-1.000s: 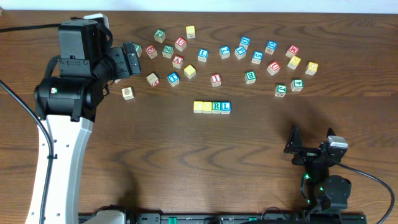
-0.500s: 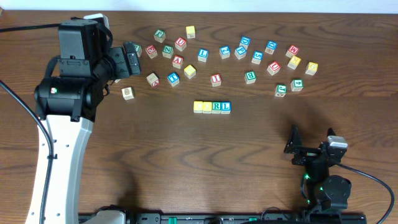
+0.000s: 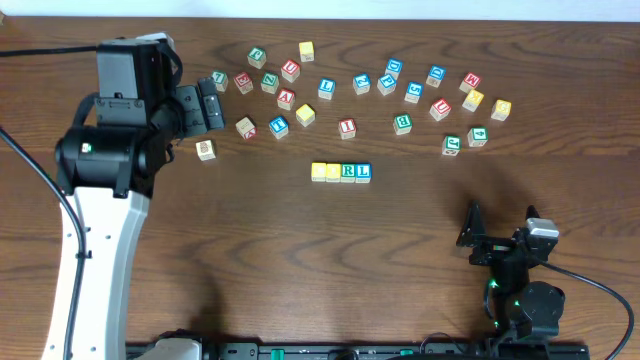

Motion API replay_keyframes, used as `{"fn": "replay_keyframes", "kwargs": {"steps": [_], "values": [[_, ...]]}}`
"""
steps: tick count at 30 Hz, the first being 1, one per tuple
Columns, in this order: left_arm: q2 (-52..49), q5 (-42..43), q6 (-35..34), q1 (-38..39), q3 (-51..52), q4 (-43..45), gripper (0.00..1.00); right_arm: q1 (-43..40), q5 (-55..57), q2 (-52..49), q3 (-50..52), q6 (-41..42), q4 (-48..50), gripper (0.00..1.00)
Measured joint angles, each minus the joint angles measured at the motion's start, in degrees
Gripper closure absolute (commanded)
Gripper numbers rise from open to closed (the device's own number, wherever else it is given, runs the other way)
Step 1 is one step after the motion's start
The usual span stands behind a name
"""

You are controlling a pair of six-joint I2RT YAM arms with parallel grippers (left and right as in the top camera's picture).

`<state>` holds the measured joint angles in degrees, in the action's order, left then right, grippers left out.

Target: Spell out CORL

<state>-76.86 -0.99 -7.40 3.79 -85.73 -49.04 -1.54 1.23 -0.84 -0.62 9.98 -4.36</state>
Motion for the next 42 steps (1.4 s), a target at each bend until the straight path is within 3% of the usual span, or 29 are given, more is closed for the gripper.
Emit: {"fn": "replay_keyframes", "kwargs": {"steps": [6,14,22,30,42], "values": [[12.0,-0.5,2.6,-1.7,13.5,12.2,0.02,0.0,0.0,0.0,0.0,0.0,0.1,0.01],[34.4,-0.5,3.3,-7.1,40.6,31.9,0.02,0.0,-0.2,0.0,0.1,0.0,0.2,0.01],[57.2,-0.5,3.4,-8.2,66.5,44.9,0.02,0.0,-0.2,0.1,0.1,0.0,0.2,0.01],[70.1,-0.5,3.4,-8.2,80.6,48.4,0.02,-0.4,-0.2,0.1,0.1,0.0,0.2,0.01],[76.1,-0.4,4.8,-8.2,84.5,47.5,0.02,-0.4,-0.2,0.1,0.1,0.0,0.2,0.01]]}}
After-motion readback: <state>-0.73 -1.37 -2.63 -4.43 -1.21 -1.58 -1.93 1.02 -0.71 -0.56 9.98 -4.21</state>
